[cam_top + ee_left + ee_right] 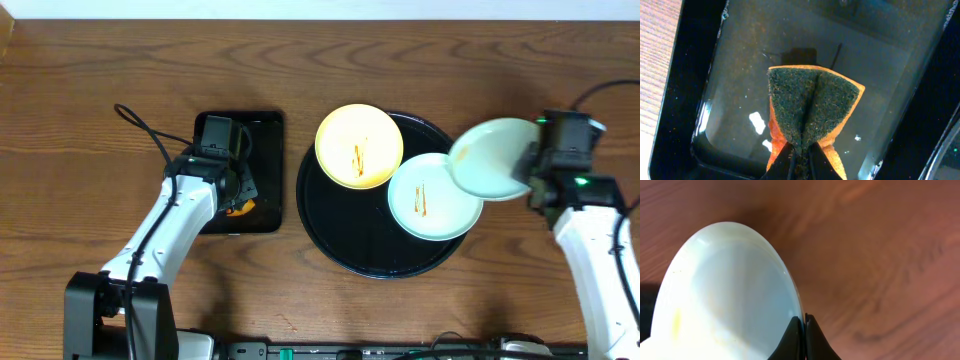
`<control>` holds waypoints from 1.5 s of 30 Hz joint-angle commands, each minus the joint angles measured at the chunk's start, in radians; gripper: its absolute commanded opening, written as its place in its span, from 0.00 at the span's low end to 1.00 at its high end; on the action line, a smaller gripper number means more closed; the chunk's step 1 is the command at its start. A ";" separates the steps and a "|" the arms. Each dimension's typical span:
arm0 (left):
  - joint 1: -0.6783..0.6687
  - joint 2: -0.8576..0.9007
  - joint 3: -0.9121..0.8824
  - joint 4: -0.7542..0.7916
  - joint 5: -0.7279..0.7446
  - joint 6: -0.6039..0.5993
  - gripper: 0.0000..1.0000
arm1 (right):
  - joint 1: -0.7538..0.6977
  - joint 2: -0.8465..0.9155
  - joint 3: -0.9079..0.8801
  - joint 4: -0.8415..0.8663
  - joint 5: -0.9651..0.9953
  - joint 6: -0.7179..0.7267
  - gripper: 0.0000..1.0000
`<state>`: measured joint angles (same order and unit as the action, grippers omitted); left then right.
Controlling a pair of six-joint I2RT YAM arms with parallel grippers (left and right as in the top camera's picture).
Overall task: Clean dirty plates on tray and stack at the side
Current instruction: 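Lift the right pale green plate and place it on the table at right, then grasp the rim of the other pale green plate with the right gripper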
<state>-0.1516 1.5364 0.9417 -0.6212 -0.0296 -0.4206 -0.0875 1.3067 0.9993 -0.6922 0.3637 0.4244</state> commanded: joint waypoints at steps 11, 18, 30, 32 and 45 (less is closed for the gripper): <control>0.005 0.000 0.011 0.000 -0.008 0.009 0.08 | -0.314 0.112 0.014 0.009 -0.084 0.078 0.01; 0.005 0.000 0.011 0.001 -0.008 0.009 0.08 | -0.365 0.192 0.014 0.035 -0.141 0.064 0.01; 0.005 0.000 0.011 0.000 -0.008 0.009 0.08 | -0.339 0.192 0.014 -0.032 -0.751 -0.262 0.20; 0.005 0.000 0.011 0.000 -0.008 0.009 0.08 | -0.326 0.192 0.014 -0.084 -0.750 -0.266 0.21; 0.005 0.000 0.011 -0.001 -0.008 0.009 0.08 | -0.166 0.192 -0.108 -0.103 -0.687 -0.282 0.29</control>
<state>-0.1516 1.5364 0.9417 -0.6216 -0.0296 -0.4206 -0.2878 1.4979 0.9436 -0.8139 -0.3347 0.1371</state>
